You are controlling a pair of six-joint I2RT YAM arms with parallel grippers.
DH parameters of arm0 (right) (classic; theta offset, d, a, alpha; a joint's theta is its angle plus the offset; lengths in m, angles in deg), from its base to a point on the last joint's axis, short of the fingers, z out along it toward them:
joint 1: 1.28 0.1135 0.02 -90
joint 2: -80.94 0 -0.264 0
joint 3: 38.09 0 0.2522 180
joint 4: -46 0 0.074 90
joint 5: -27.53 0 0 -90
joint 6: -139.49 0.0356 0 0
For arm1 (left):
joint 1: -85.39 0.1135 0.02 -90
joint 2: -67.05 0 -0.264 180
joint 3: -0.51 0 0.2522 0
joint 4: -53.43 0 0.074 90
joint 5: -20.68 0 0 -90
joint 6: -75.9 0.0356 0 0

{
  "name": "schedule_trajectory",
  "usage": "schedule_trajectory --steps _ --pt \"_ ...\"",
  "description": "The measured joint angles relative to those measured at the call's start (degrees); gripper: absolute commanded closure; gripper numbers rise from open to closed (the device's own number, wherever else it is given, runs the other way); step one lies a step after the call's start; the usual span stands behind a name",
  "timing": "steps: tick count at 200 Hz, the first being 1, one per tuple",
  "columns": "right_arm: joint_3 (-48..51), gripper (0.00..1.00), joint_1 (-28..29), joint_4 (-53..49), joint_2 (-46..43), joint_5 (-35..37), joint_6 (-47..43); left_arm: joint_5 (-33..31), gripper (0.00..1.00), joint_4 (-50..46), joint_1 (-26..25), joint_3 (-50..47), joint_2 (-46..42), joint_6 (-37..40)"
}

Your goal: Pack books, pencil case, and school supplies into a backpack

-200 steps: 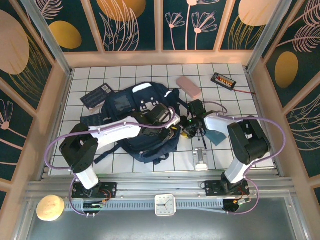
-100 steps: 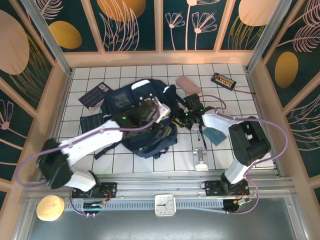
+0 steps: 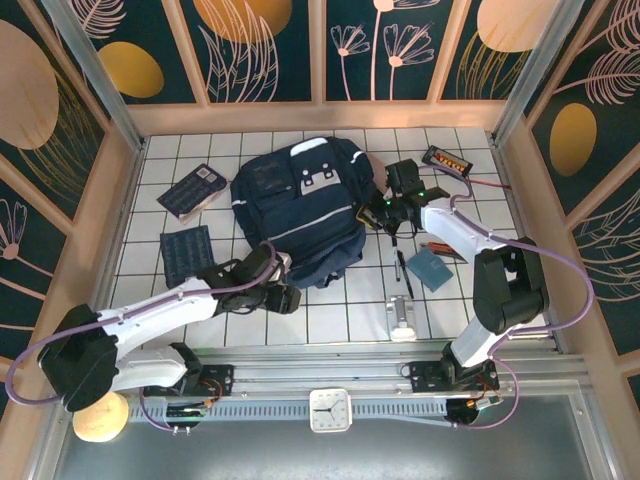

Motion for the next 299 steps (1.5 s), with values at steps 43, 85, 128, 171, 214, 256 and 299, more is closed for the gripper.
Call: schedule_trajectory --steps 43,85,128,171,214,256,299 --pt "0.00 1.00 -0.68 -1.11 0.00 -0.42 -1.51 -1.16 0.28 1.90 0.48 1.46 -0.37 -1.75" --pt "-0.04 0.53 -4.28 -4.04 0.00 -0.63 -4.11 -2.60 0.28 2.47 3.34 3.08 -3.28 -1.84" --pt "4.59 0.11 -3.85 -5.53 -4.83 1.09 -2.47 -3.98 0.23 1.81 5.88 4.48 -3.28 -2.51" --pt "7.04 0.15 7.91 -6.32 -11.08 3.06 5.97 -4.98 0.27 1.36 6.67 5.49 -3.28 -1.75" --pt "6.51 0.21 13.62 -6.01 -7.30 4.74 11.28 -1.27 0.38 0.98 6.75 5.29 -3.17 3.43" --pt "6.54 0.22 14.99 -4.96 -4.55 5.20 13.60 7.23 0.40 3.93 6.75 4.48 2.25 6.88" --pt "6.56 0.22 14.99 -4.07 -2.91 5.40 13.57 9.81 0.45 6.64 6.75 4.50 10.43 8.90"
